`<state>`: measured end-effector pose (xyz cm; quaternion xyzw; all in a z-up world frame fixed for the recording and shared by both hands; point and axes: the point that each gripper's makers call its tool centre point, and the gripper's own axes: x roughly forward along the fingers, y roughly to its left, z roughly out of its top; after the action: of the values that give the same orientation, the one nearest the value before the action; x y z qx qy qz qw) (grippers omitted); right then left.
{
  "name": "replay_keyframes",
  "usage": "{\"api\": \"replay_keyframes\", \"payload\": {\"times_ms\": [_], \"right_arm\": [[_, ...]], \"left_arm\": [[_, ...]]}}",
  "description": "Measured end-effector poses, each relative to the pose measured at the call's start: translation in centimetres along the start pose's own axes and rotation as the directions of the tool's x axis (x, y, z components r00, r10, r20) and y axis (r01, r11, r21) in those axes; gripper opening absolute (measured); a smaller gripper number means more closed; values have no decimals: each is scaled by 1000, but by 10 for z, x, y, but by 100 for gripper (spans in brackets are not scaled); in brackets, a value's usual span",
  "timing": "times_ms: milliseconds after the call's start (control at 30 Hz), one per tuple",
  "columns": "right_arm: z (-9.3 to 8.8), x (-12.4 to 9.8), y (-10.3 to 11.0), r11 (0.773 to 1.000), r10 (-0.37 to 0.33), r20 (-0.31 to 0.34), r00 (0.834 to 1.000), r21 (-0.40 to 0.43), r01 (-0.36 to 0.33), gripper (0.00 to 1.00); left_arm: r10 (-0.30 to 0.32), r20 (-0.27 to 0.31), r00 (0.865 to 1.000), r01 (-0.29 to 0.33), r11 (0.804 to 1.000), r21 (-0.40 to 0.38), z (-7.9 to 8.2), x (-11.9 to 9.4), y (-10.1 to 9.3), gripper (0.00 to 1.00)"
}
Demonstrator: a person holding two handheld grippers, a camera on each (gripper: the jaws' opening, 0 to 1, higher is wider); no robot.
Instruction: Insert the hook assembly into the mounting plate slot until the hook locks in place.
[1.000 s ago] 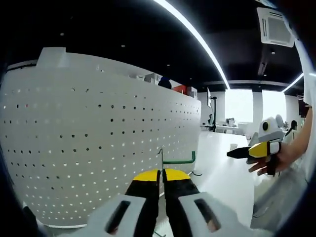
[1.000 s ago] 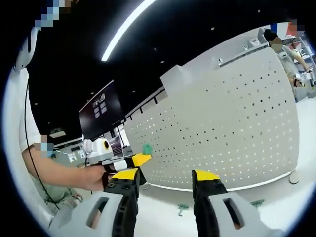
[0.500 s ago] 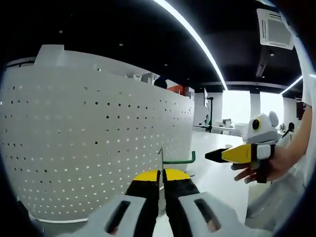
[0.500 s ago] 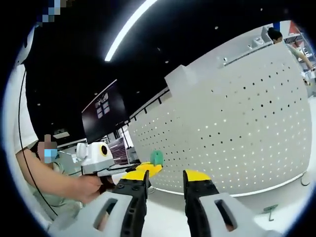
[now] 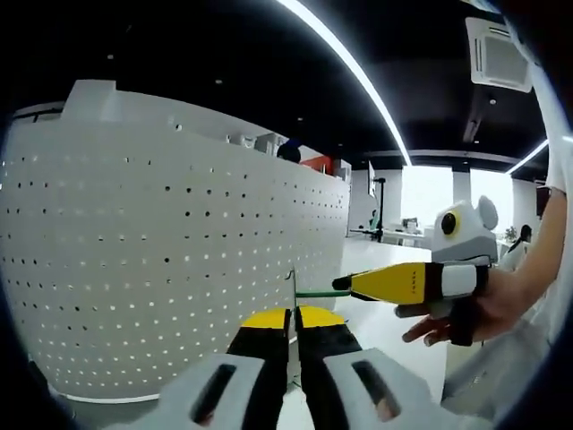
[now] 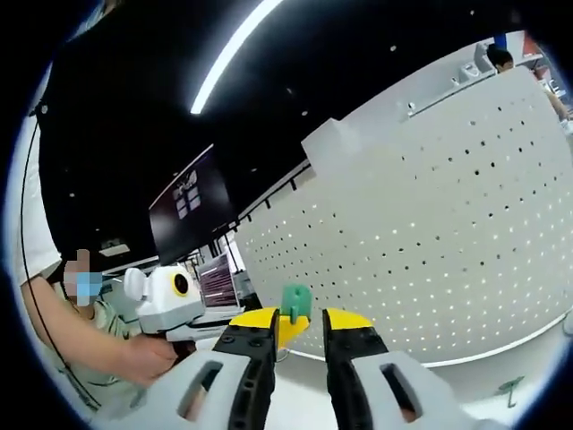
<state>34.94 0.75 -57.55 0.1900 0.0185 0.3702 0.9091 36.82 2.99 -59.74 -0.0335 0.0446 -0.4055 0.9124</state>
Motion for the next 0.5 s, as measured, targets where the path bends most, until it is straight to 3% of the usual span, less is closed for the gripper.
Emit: {"api": "replay_keyframes", "payload": {"times_ms": [500], "right_arm": [[-2, 14, 8, 1000, 17, -8, 1000, 3, -17, 10]], "left_arm": [[-5, 15, 1000, 5, 1000, 4, 5, 1, -7, 2]]}}
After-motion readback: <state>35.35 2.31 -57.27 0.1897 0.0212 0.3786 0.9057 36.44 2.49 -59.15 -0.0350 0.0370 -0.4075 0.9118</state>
